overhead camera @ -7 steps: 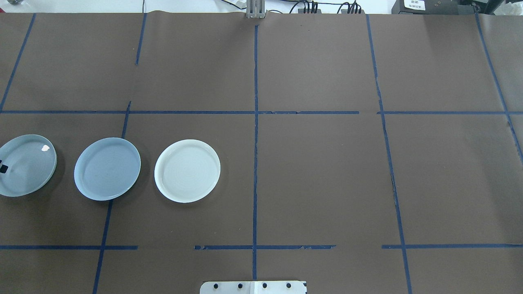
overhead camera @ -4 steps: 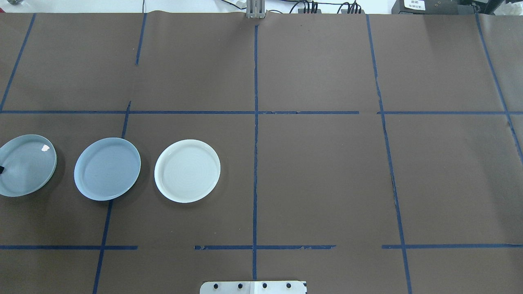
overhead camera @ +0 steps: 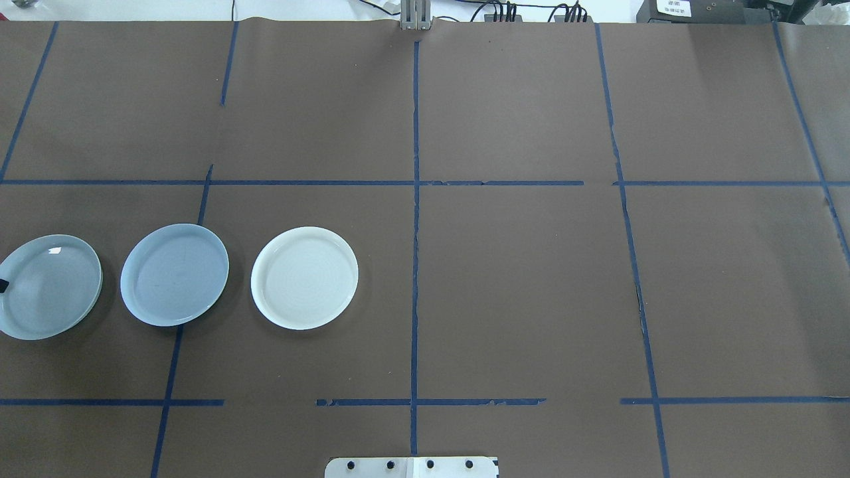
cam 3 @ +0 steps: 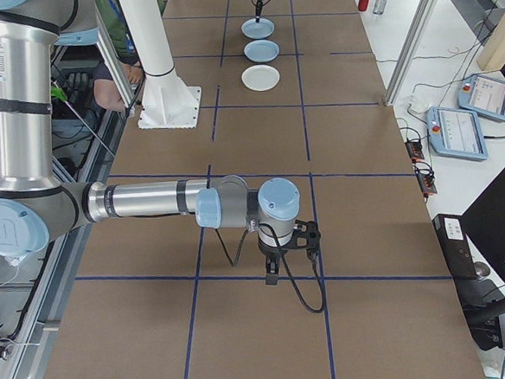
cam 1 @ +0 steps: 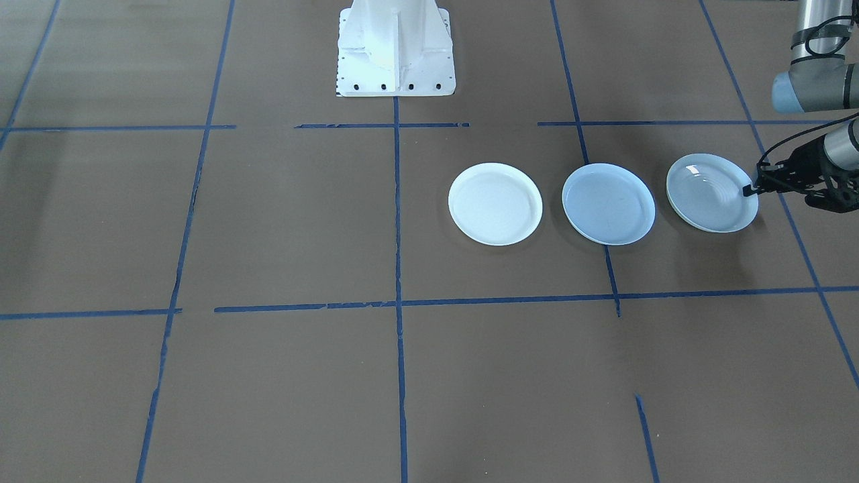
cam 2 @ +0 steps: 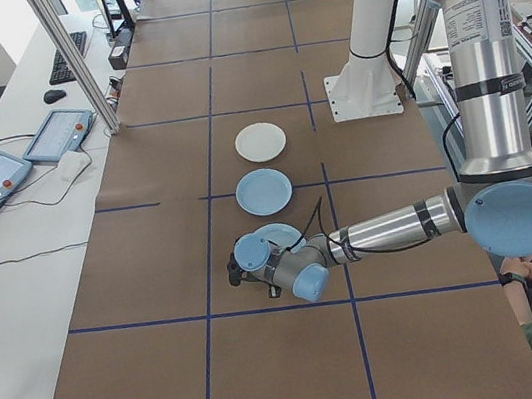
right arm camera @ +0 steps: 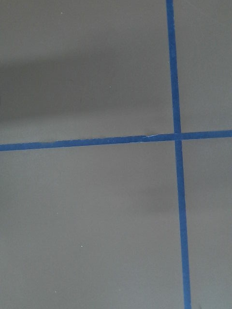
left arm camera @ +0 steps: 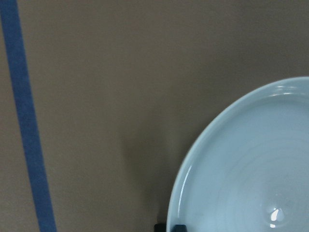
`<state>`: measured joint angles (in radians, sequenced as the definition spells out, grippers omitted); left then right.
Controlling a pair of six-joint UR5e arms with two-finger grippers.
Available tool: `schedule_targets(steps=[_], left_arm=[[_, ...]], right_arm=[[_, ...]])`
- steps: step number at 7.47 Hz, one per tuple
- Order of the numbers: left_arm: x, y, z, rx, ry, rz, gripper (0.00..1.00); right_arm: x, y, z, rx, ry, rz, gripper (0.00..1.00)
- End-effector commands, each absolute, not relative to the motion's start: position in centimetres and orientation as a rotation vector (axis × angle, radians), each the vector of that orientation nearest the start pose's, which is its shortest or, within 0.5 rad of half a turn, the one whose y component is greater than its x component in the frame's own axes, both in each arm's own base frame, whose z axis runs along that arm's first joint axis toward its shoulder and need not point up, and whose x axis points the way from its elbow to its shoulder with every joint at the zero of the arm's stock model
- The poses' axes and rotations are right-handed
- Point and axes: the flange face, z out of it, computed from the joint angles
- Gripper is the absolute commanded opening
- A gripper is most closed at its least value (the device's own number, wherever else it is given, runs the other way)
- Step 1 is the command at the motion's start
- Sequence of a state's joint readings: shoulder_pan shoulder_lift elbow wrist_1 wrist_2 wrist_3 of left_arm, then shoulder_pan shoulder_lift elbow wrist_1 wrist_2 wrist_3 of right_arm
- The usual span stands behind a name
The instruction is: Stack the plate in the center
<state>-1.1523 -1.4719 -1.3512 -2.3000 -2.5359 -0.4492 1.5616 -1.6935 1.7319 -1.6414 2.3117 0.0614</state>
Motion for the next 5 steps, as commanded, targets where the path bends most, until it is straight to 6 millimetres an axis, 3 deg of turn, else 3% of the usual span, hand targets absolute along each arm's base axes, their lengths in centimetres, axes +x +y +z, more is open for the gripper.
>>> schedule_targets(steps=[1,3,5], left_arm=[[10.7,-43.2,71.7,-0.043,1.066,0.123,0.0],[9.9,-43.7,71.0,-0.036,1.097,0.113,0.0],[10.1,-45.6,68.7,-0.031,1.136,0.097,0.0]], right_arm=[[6.2,-43.8,64.6,-0.057,-0.739,0.062,1.0],[6.2,-43.8,64.6,-0.057,-0.739,0.062,1.0],[6.2,-43.8,64.6,-0.058,-0.739,0.062,1.0]])
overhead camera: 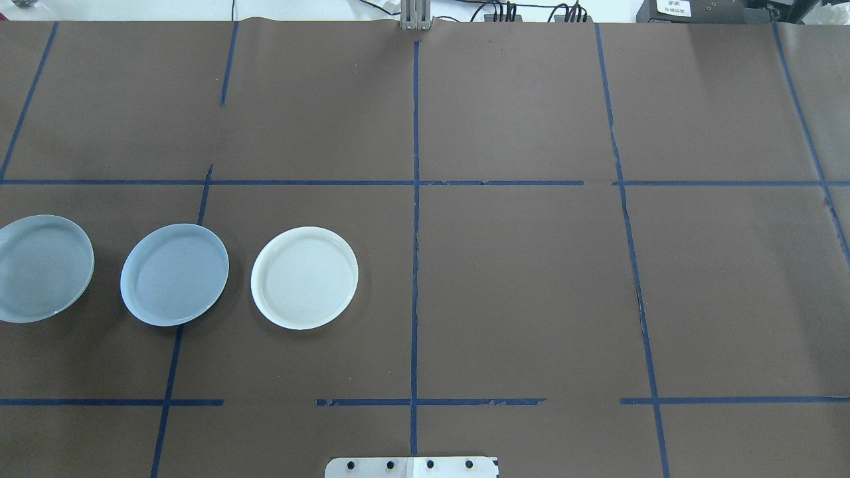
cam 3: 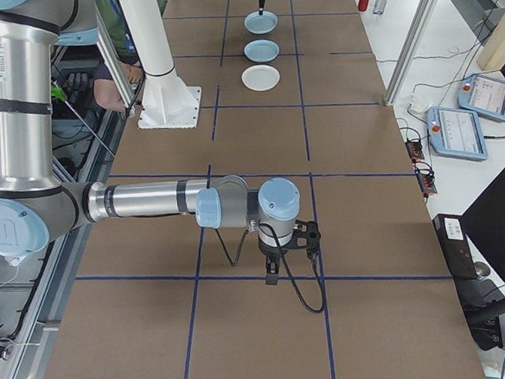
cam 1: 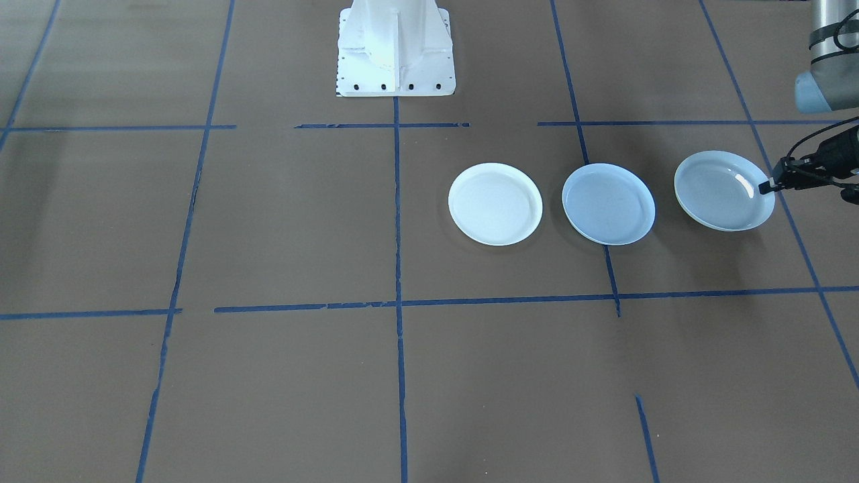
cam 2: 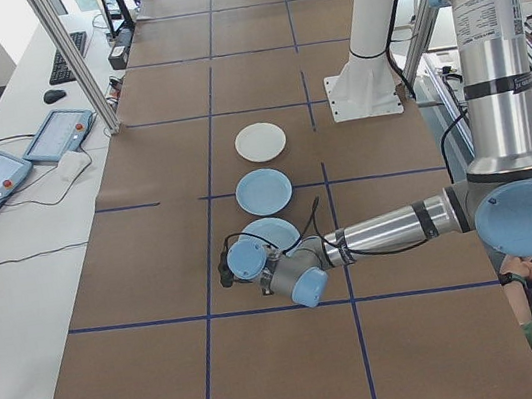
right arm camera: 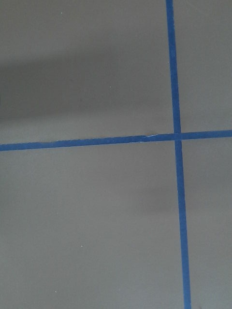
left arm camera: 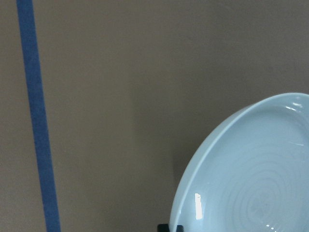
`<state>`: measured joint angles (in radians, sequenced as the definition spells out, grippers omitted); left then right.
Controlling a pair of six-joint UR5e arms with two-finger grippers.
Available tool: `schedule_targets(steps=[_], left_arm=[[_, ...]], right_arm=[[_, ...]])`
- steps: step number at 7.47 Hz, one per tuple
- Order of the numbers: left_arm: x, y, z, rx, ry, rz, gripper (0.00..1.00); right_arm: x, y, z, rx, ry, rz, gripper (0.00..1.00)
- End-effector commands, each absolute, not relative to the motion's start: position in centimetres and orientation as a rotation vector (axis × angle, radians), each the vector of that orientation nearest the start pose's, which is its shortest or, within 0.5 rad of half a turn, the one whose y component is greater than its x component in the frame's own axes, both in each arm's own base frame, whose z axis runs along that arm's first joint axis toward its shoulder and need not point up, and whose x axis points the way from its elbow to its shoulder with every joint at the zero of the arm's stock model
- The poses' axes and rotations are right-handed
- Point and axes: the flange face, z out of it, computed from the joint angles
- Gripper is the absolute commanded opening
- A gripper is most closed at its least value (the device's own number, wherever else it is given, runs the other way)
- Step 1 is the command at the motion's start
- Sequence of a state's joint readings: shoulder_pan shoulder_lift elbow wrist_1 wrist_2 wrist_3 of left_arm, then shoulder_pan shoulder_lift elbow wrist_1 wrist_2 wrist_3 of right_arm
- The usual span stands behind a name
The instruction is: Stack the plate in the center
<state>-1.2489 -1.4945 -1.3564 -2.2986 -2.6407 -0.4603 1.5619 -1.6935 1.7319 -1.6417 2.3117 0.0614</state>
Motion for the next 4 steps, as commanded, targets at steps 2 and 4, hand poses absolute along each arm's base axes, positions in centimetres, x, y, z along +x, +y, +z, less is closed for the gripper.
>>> schedule_targets(steps=[2,4], left_arm=[[11.0,-47.8,64.5,-0.039,1.138,-0.005,0.0],[13.8,-47.9,61.4,-0.048,1.131,-0.022,0.0]], right_arm=[[6.2,-43.8,64.6,-0.057,-0.739,0.062,1.0],[6.2,-43.8,64.6,-0.057,-0.739,0.062,1.0]])
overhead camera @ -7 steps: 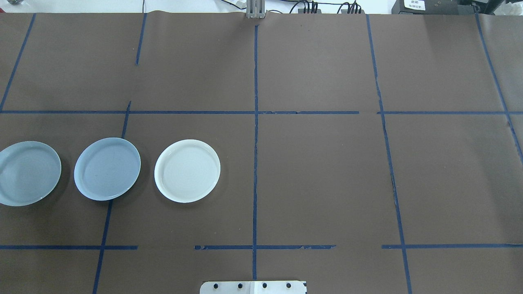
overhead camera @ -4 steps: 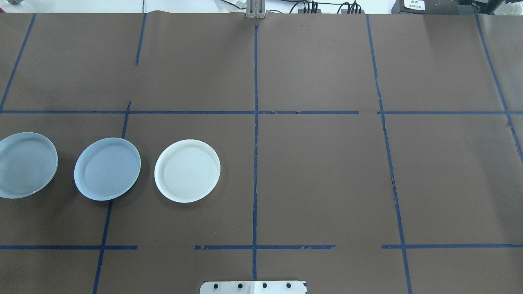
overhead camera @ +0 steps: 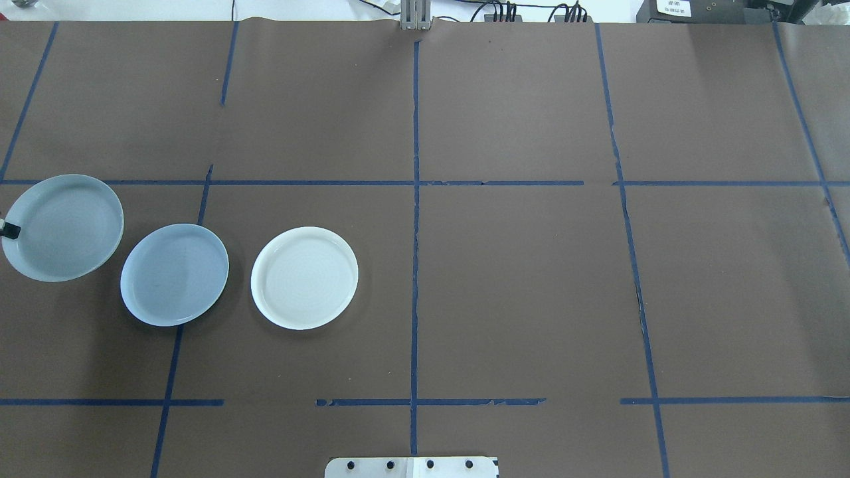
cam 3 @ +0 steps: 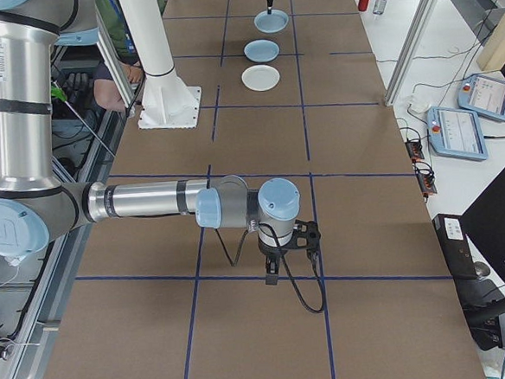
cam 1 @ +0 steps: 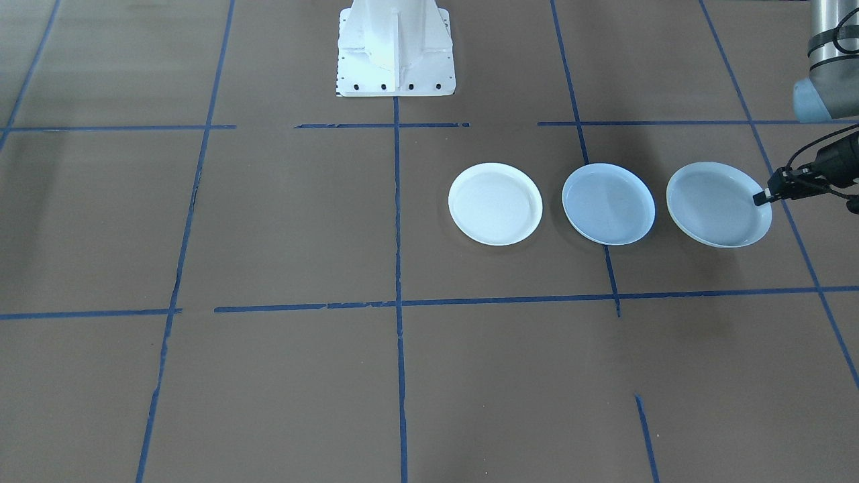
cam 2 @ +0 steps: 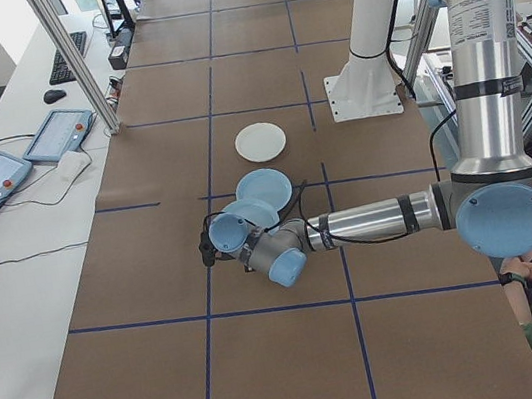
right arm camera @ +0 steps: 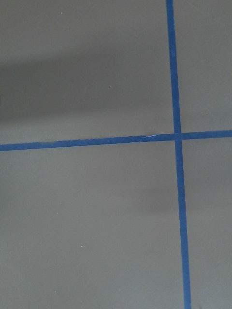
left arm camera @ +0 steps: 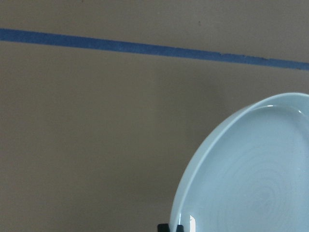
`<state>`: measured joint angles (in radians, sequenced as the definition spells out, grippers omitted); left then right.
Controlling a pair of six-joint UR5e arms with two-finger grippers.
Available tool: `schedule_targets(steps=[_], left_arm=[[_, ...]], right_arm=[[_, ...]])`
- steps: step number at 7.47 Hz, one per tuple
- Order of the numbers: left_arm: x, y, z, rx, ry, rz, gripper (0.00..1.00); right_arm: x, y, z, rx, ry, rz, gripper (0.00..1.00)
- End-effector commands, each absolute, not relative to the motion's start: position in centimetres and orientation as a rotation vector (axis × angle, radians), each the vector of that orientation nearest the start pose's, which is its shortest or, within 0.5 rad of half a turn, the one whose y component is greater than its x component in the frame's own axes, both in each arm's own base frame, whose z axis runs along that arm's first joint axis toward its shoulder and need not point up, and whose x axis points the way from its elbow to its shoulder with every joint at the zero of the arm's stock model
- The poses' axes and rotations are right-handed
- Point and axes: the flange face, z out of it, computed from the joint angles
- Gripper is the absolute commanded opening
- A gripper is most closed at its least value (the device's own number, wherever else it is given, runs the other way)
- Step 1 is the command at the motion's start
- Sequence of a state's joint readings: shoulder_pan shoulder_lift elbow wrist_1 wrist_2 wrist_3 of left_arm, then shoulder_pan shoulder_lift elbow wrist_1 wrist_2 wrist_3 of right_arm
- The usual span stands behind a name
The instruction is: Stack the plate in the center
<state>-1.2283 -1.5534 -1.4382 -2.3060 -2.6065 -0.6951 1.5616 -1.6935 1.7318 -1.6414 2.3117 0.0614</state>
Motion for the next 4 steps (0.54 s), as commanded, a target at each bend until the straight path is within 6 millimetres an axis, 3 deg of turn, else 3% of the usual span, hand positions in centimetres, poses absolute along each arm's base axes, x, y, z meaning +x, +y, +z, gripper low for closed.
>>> schedule_targets(steps=[1,4], left_arm=[[16.5,-47.5,60.3,-0.049,1.093,-0.037,0.0],[21.7,-45.1,58.4,-0.081,1.152,-0.037,0.0]], right_arm=[[6.2,-43.8,64.6,-0.057,-0.739,0.062,1.0],[6.2,-43.8,64.6,-0.057,-0.739,0.062,1.0]])
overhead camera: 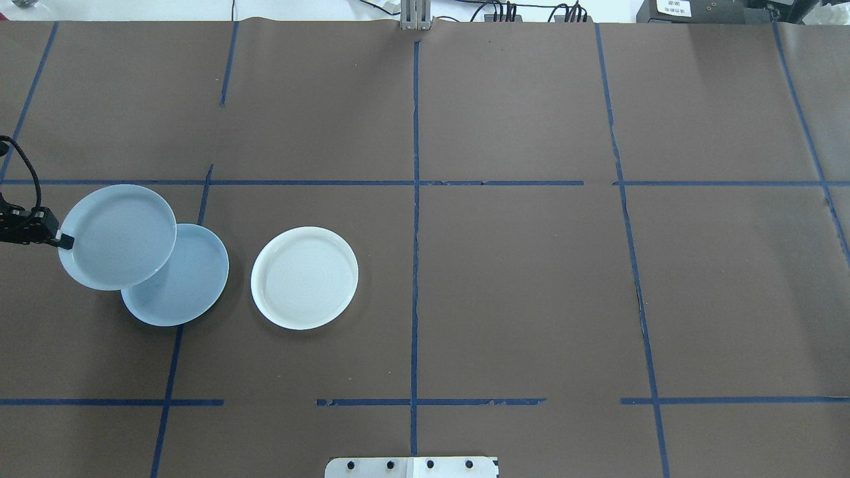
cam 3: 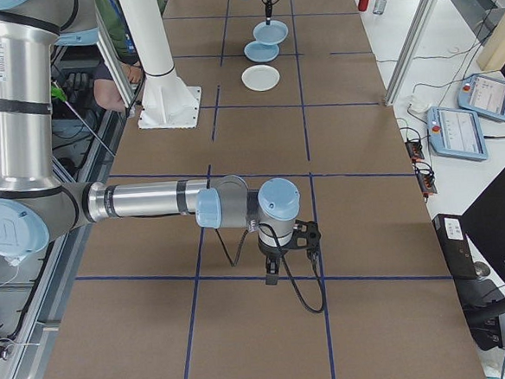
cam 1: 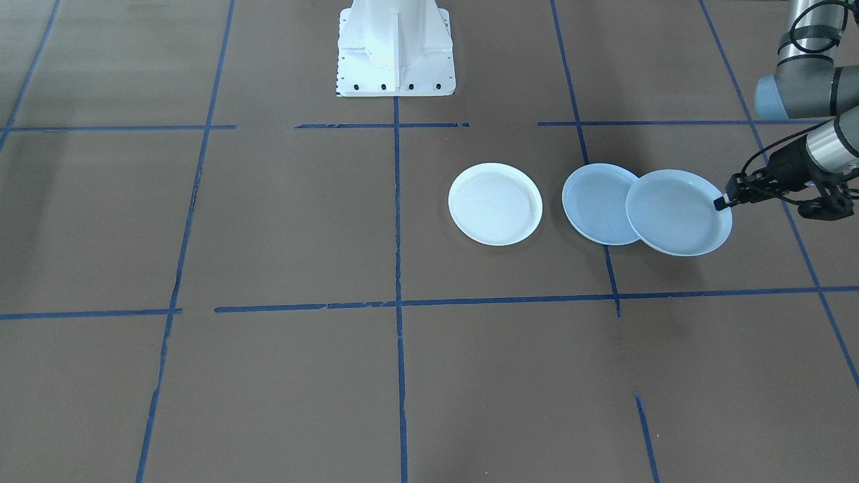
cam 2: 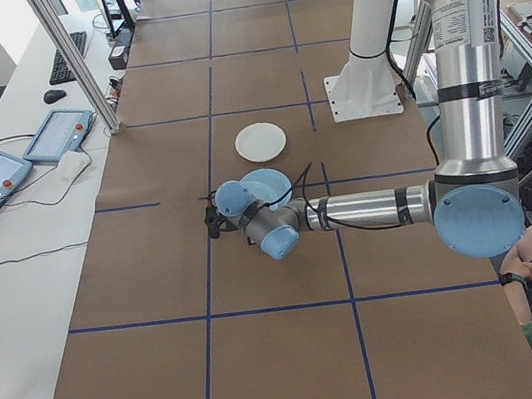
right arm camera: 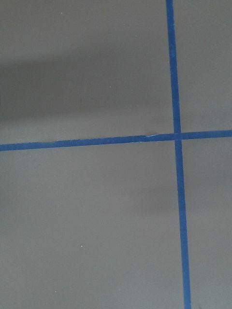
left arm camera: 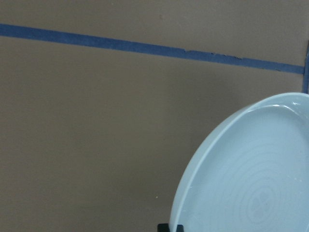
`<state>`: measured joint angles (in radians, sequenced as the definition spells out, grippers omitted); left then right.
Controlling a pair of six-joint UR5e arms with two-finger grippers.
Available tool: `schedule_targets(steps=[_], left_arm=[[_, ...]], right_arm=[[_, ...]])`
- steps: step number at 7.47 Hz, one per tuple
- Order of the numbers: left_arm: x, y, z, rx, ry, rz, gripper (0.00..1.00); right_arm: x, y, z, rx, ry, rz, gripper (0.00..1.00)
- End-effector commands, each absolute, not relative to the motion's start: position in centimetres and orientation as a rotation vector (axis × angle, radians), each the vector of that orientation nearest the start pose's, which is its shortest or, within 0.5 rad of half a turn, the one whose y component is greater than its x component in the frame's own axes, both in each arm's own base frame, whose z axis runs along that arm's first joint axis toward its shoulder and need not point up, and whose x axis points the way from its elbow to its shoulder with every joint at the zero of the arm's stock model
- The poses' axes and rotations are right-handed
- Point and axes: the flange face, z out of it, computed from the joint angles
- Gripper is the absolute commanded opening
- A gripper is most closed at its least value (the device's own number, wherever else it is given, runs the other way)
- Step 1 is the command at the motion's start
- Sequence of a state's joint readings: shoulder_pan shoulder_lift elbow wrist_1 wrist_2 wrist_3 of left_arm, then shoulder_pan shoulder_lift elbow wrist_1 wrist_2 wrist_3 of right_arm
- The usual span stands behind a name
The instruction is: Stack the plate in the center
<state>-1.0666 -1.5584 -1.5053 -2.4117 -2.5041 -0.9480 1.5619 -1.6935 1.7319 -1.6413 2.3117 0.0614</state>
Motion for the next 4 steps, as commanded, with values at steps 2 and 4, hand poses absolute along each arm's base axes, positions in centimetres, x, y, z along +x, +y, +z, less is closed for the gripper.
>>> schedule_targets(steps=[2,4], left_arm=[[23.0,-44.5,58.1,-0.106,1.158,-0.035,0.0],[24.4,-44.7,57.1,-0.12,1.165,-0.032,0.0]], right_arm=[[6.2,-43.8,64.6,-0.057,-0.739,0.062,1.0],[6.2,-43.8,64.6,-0.057,-0.739,0.062,1.0]])
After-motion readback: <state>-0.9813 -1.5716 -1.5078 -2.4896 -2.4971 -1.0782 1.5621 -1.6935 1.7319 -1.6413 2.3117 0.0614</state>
